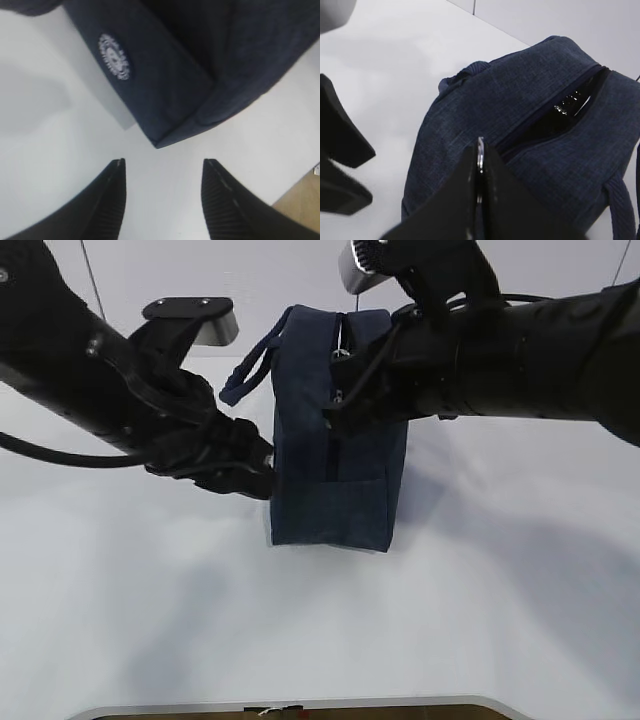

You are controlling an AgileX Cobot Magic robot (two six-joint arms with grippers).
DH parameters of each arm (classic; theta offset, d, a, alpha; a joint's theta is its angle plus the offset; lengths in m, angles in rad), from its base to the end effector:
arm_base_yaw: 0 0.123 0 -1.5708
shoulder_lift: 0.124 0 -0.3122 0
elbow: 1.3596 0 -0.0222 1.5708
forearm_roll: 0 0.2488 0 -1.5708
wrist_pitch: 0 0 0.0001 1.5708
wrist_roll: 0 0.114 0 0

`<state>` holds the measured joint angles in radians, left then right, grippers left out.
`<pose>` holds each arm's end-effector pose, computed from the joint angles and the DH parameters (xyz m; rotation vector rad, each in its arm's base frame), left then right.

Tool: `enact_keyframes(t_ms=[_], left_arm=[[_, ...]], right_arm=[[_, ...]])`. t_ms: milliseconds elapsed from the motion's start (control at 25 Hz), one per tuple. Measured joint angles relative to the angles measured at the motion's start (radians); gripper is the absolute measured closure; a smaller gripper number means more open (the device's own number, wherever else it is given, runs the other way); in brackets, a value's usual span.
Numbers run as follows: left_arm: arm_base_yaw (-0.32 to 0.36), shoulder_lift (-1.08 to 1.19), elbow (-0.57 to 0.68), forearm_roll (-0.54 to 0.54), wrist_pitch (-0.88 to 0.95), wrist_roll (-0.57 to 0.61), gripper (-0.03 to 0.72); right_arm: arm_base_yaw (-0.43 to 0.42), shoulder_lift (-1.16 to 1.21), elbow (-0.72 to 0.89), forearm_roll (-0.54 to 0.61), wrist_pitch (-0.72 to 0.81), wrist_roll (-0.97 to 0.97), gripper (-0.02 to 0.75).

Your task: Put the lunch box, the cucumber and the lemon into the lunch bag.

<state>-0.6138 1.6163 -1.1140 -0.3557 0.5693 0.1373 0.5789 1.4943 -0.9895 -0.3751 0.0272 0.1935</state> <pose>0.2769 -0.2213 0.2592 0.6512 2.5084 -0.5398 0.2971 0.1928 0.3053 -0.7445 1.8800 0.2426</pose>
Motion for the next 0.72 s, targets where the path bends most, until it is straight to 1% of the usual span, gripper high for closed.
enact_keyframes(t_ms=[160, 280, 560, 720], left_arm=[[-0.056, 0.0, 0.038, 0.0, -0.049, 0.002, 0.333], [-0.08, 0.0, 0.088, 0.0, -0.107, 0.004, 0.333], [-0.135, 0.0, 0.189, 0.002, -0.318, 0.02, 0.333], [-0.153, 0.0, 0.247, 0.002, -0.476, 0.023, 0.333]], right_arm=[[0.0, 0.0, -0.002, 0.0, 0.017, 0.002, 0.733], [0.0, 0.0, -0.002, 0.002, 0.019, 0.002, 0.733], [0.0, 0.0, -0.002, 0.002, 0.021, 0.002, 0.733], [0.0, 0.0, -0.002, 0.002, 0.033, 0.003, 0.733]])
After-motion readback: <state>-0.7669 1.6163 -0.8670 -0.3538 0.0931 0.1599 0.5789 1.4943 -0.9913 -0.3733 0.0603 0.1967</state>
